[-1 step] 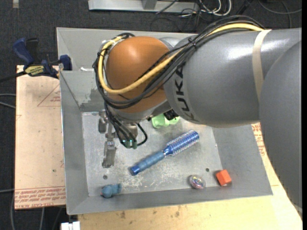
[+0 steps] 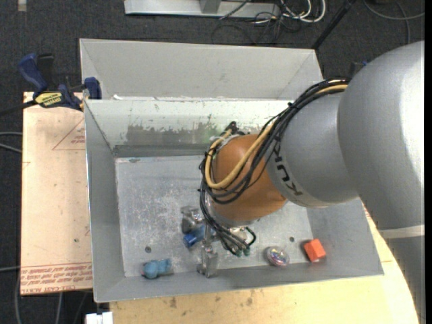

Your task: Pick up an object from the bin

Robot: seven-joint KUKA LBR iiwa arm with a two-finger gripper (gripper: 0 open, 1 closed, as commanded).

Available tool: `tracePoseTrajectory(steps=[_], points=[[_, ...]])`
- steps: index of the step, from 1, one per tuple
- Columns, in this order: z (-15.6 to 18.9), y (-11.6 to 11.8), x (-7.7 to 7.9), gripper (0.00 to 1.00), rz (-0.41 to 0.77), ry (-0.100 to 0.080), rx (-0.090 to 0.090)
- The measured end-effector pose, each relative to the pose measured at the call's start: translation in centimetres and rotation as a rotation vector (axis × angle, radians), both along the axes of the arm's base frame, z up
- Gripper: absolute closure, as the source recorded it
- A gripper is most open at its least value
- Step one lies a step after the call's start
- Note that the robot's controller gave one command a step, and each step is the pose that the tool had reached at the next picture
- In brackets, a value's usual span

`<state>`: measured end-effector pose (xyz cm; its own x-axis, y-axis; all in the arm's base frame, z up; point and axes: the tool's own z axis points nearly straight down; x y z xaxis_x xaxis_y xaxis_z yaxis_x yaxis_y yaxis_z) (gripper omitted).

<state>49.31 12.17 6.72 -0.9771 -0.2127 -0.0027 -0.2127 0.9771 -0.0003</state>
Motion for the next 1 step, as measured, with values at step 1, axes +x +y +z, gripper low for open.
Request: tracePoseTrajectory(steps=[1], points=[[3.34, -2.19, 2.35, 0.00, 0.089, -0.001, 0.000]])
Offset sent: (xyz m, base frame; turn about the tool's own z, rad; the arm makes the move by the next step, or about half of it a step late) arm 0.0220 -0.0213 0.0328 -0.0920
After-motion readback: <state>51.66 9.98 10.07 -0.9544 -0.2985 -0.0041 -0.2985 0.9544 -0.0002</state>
